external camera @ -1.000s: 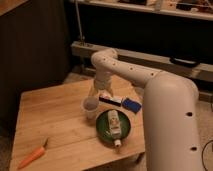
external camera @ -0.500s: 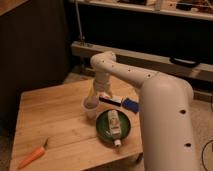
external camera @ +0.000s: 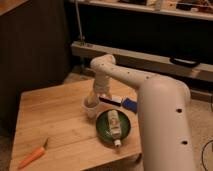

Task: Pick up the ceramic cup

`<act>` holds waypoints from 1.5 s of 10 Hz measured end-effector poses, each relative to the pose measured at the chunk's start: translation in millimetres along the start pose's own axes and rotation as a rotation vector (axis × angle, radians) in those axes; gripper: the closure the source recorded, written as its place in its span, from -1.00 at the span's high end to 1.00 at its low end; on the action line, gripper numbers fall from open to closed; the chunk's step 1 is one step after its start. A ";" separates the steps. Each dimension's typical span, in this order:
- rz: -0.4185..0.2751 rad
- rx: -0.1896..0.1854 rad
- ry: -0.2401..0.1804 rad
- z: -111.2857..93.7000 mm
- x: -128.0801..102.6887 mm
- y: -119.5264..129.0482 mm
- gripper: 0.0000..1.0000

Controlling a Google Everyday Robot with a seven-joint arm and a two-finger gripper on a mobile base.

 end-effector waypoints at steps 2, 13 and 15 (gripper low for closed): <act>-0.013 -0.005 -0.005 3.8 -0.6 -4.0 0.54; -0.078 0.046 -0.023 -18.2 -12.3 -27.7 -1.00; -0.101 0.066 0.003 -51.0 -21.3 -37.2 -1.00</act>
